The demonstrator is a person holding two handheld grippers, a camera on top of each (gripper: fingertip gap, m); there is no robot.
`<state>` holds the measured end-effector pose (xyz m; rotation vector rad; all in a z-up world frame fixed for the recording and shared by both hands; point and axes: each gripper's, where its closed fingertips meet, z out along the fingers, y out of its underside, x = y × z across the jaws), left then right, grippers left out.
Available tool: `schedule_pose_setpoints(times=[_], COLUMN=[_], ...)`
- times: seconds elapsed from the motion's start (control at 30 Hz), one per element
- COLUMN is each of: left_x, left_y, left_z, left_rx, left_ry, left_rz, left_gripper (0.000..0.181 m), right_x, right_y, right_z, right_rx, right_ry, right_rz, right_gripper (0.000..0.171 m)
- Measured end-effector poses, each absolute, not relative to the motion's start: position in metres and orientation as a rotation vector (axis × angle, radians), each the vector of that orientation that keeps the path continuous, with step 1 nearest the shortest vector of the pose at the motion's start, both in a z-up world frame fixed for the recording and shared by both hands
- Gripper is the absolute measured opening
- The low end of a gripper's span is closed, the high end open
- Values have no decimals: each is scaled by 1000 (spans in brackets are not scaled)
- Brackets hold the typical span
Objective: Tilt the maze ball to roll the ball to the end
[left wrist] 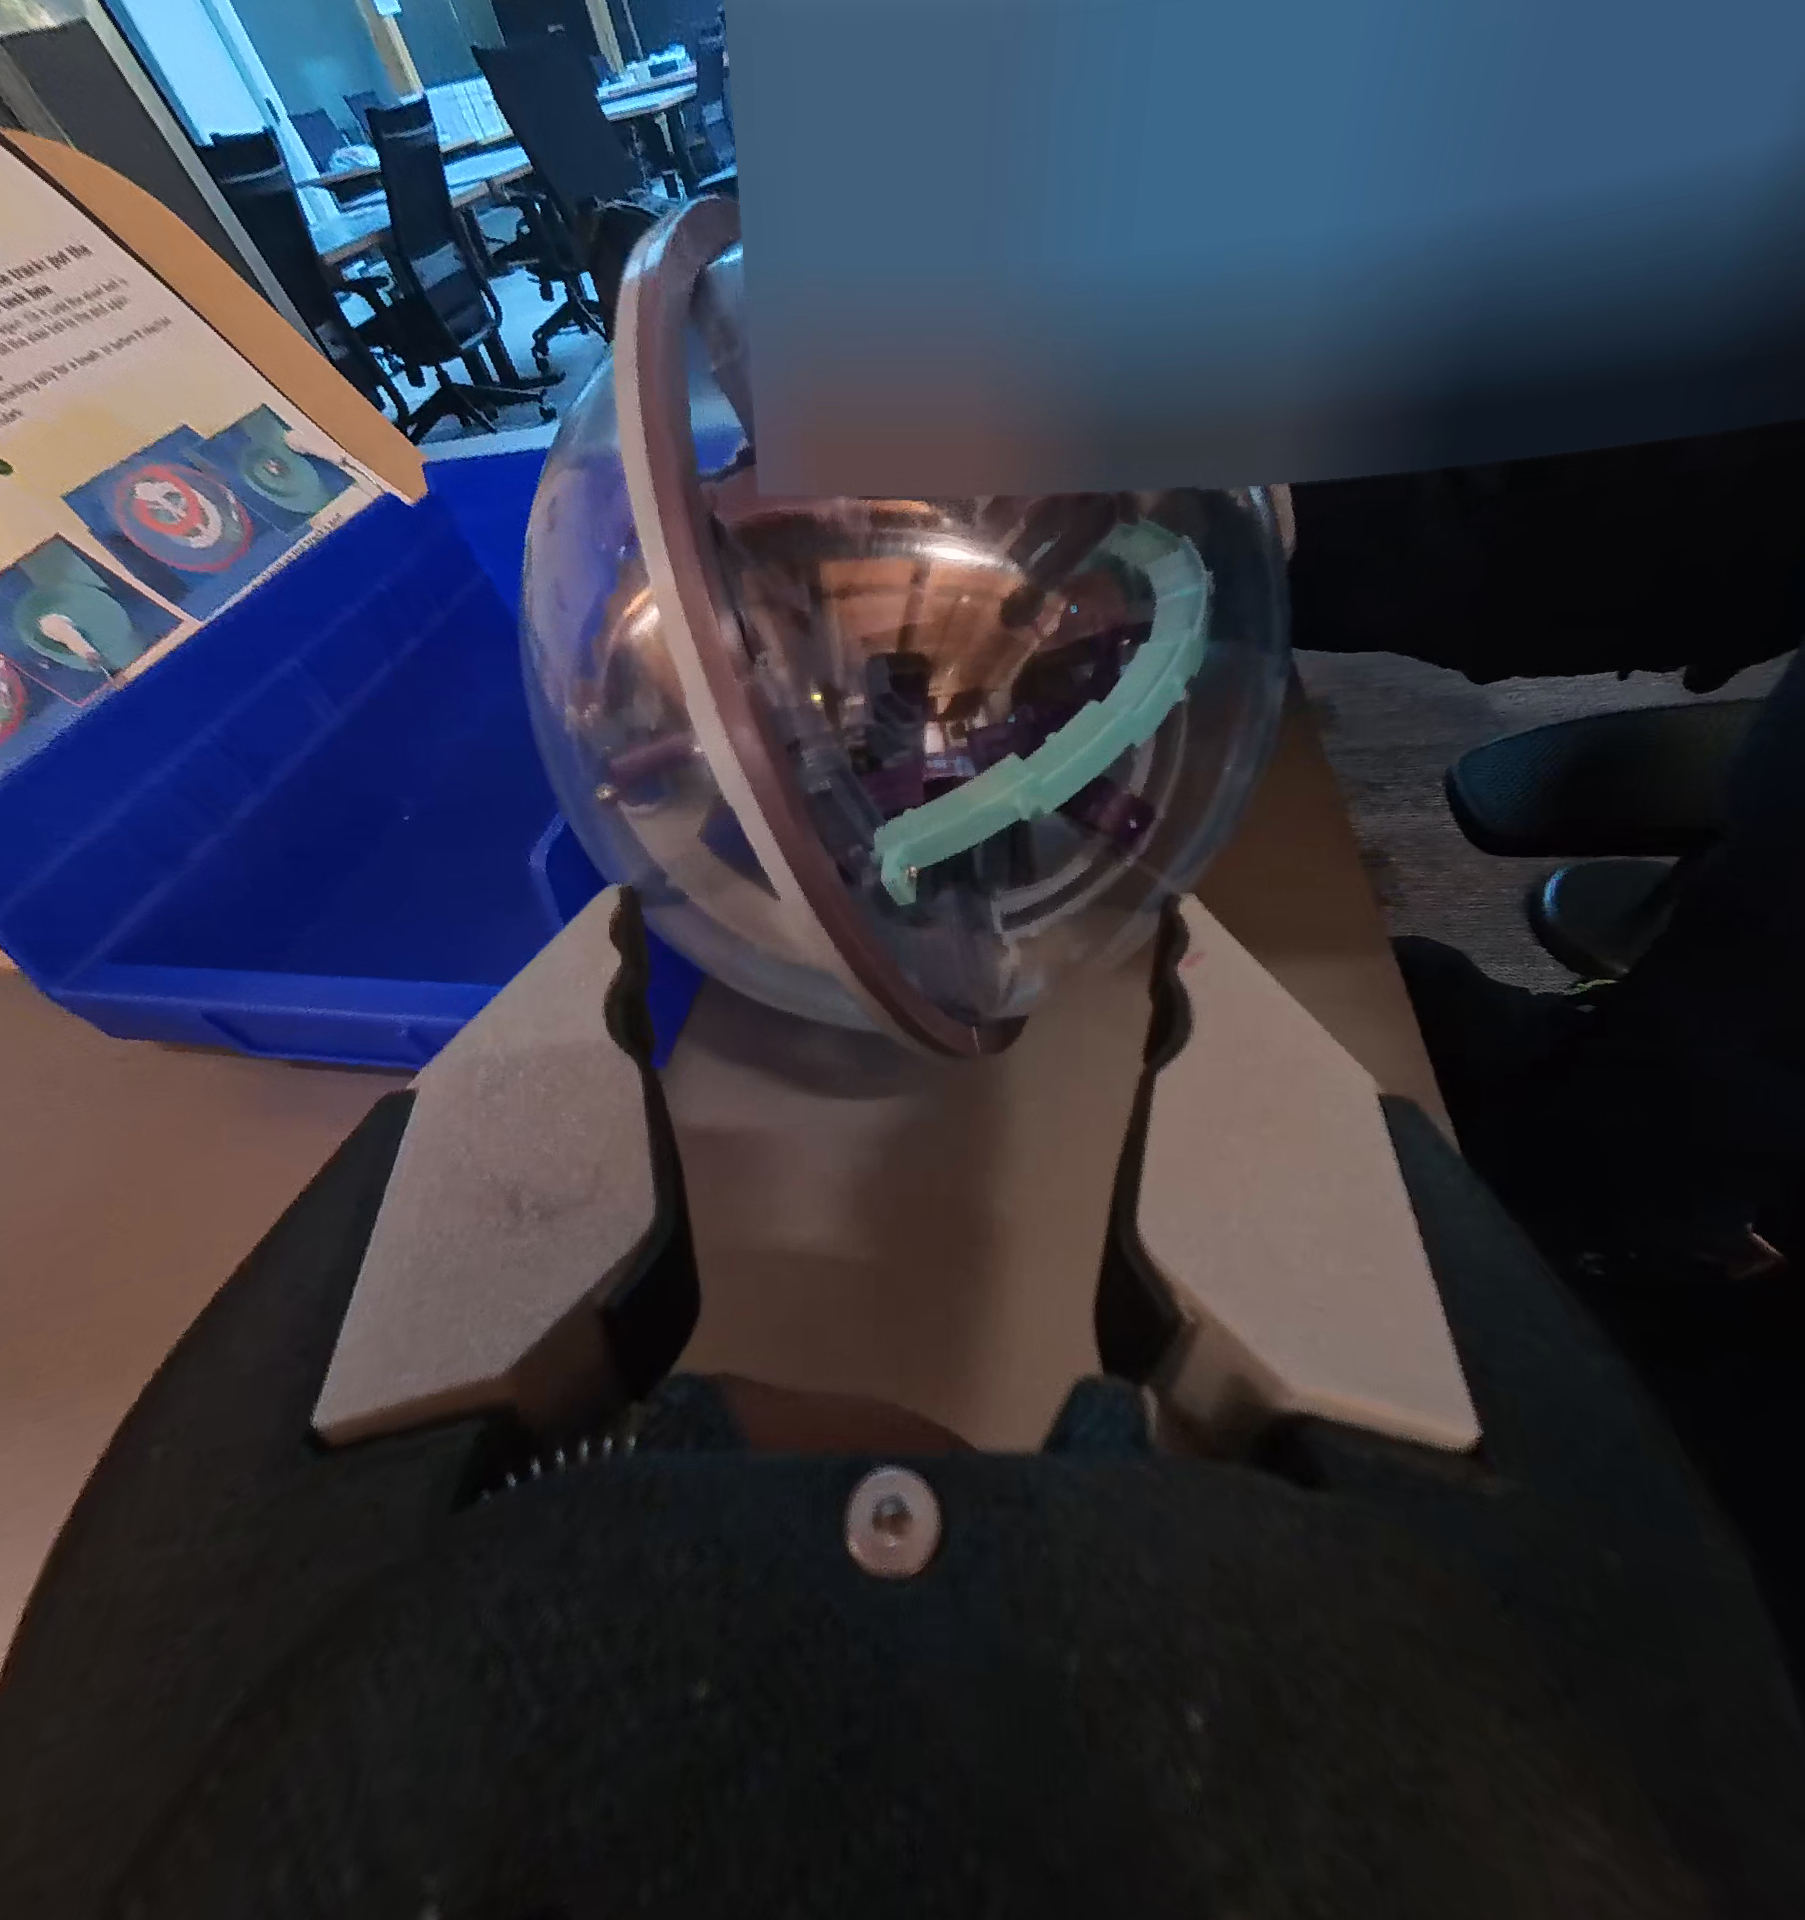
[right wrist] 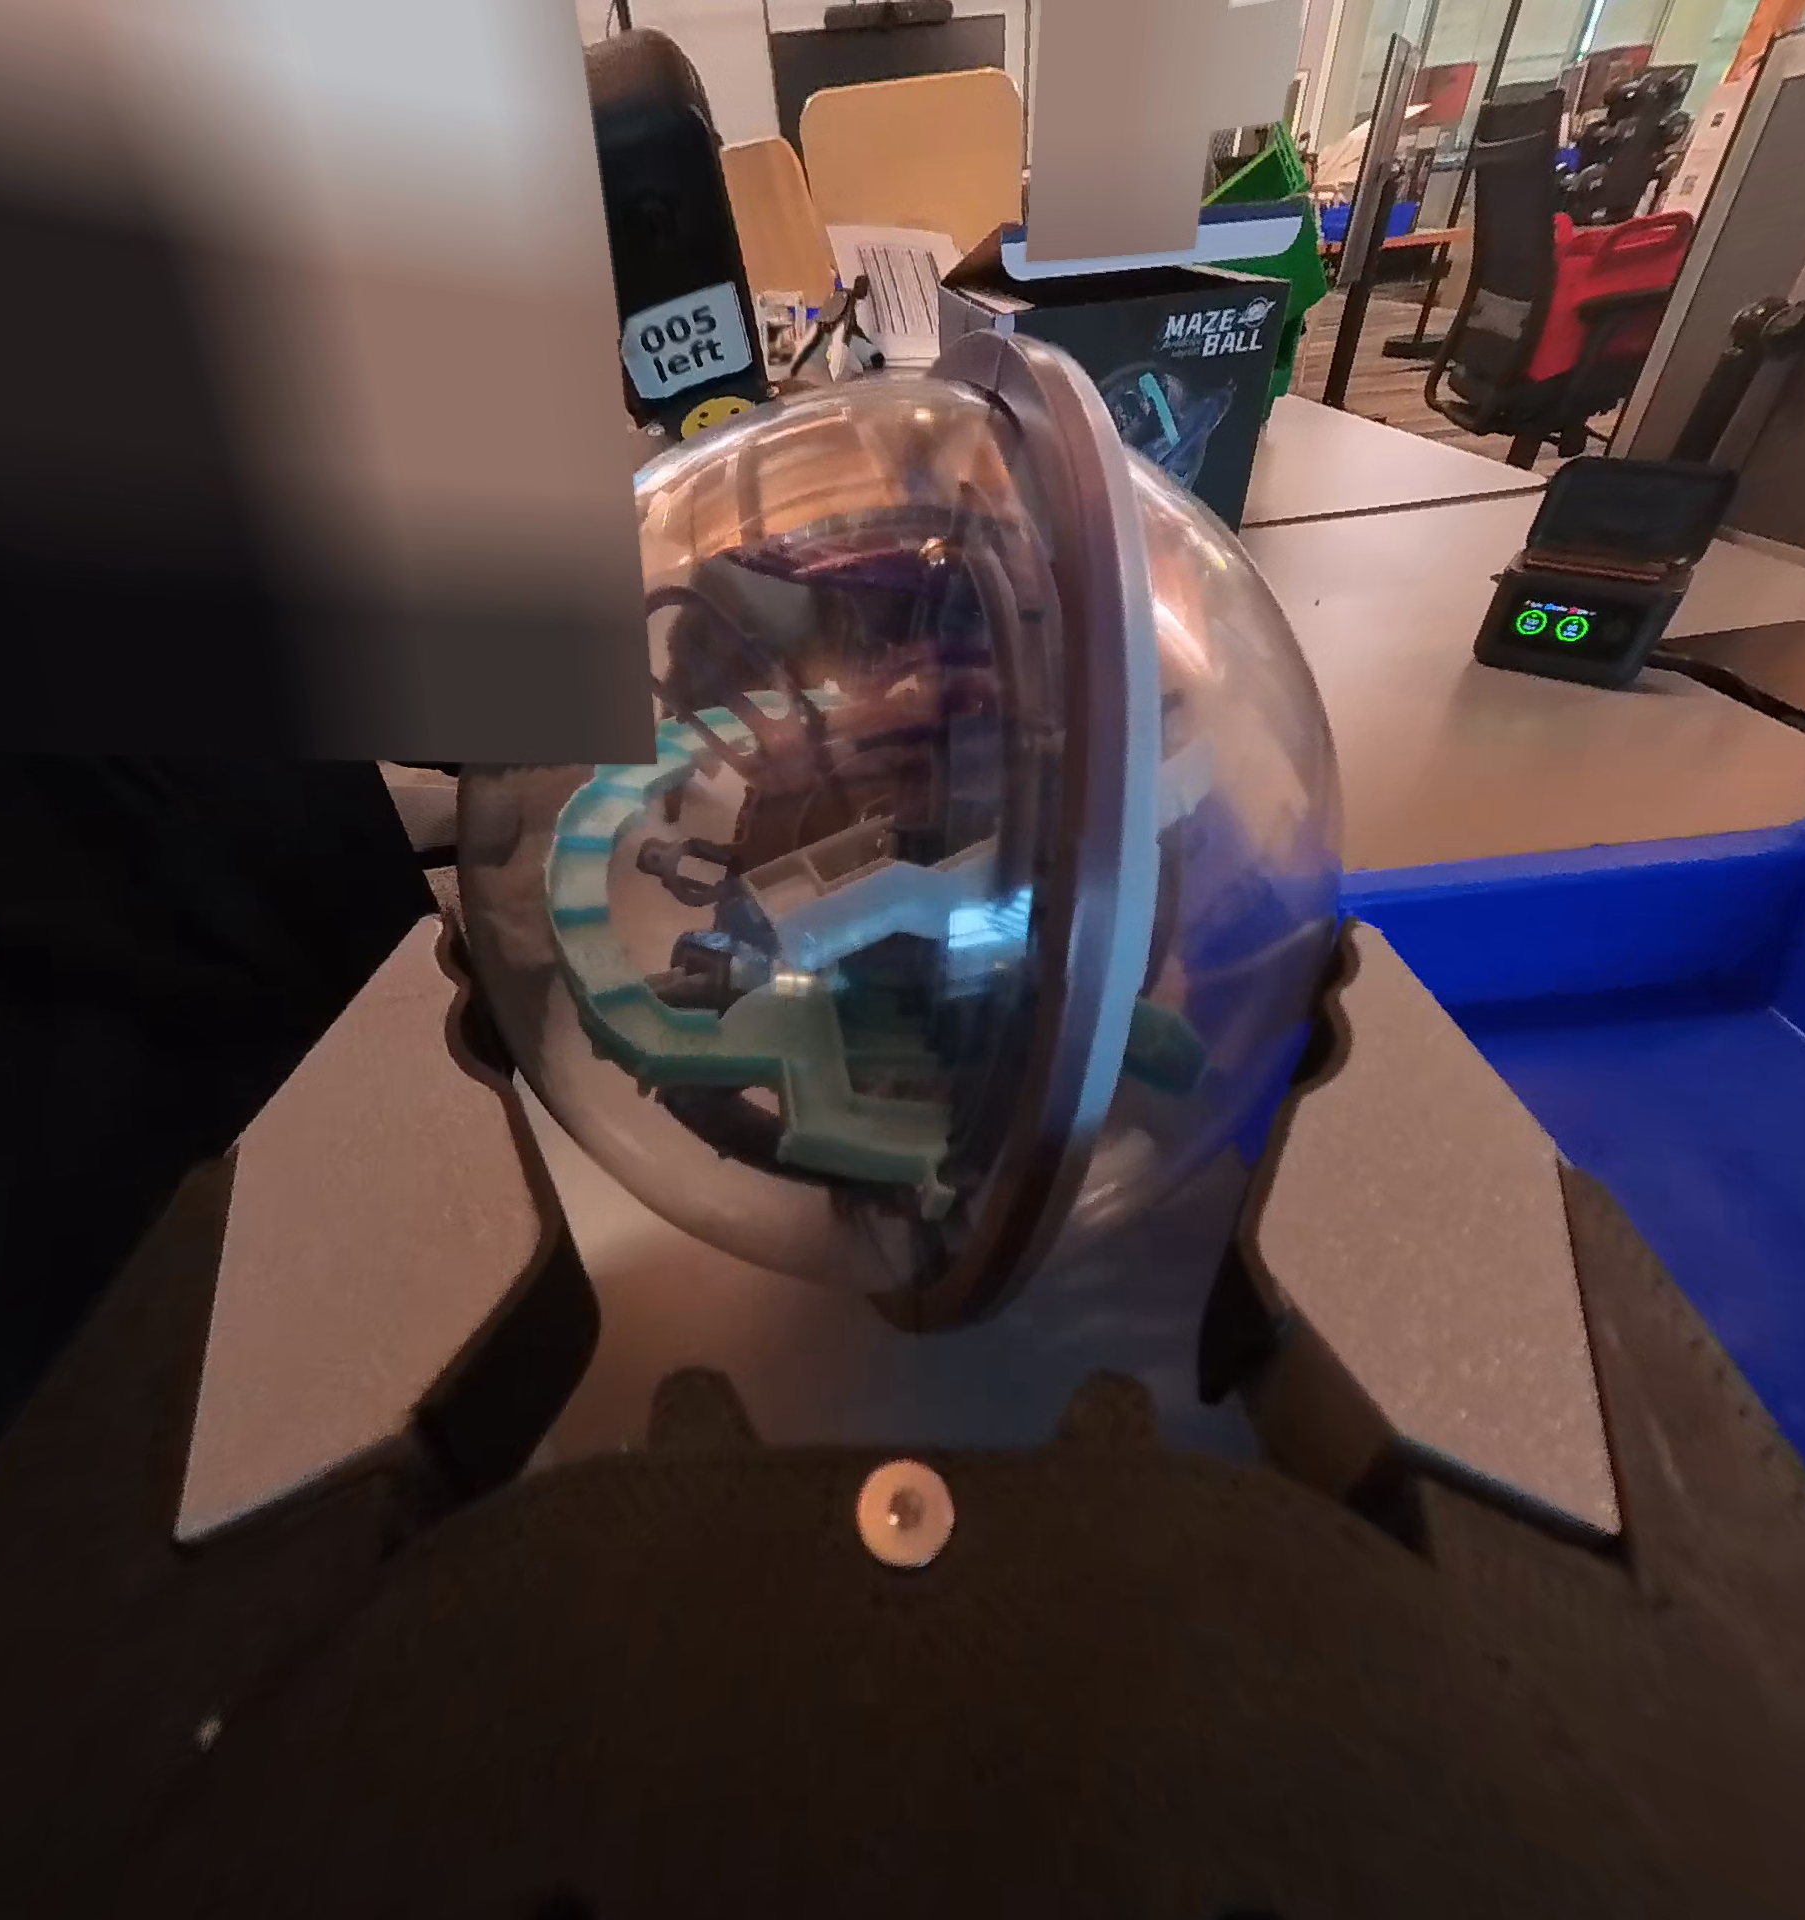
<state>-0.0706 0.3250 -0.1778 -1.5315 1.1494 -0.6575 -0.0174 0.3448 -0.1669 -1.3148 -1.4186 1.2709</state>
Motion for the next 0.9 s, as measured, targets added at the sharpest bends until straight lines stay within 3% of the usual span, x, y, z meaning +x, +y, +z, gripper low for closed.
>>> schedule_pose_setpoints(times=[0.9], left_x=[-82], left_y=[331], left_z=[-160], left_rx=[-1432], left_ry=[1168], left_rz=[-559], left_gripper=[97], right_x=[-31], right_y=[349], right_z=[-140], right_rx=[-1126], right_ry=[-1407], right_rz=[1245], right_gripper=[151])
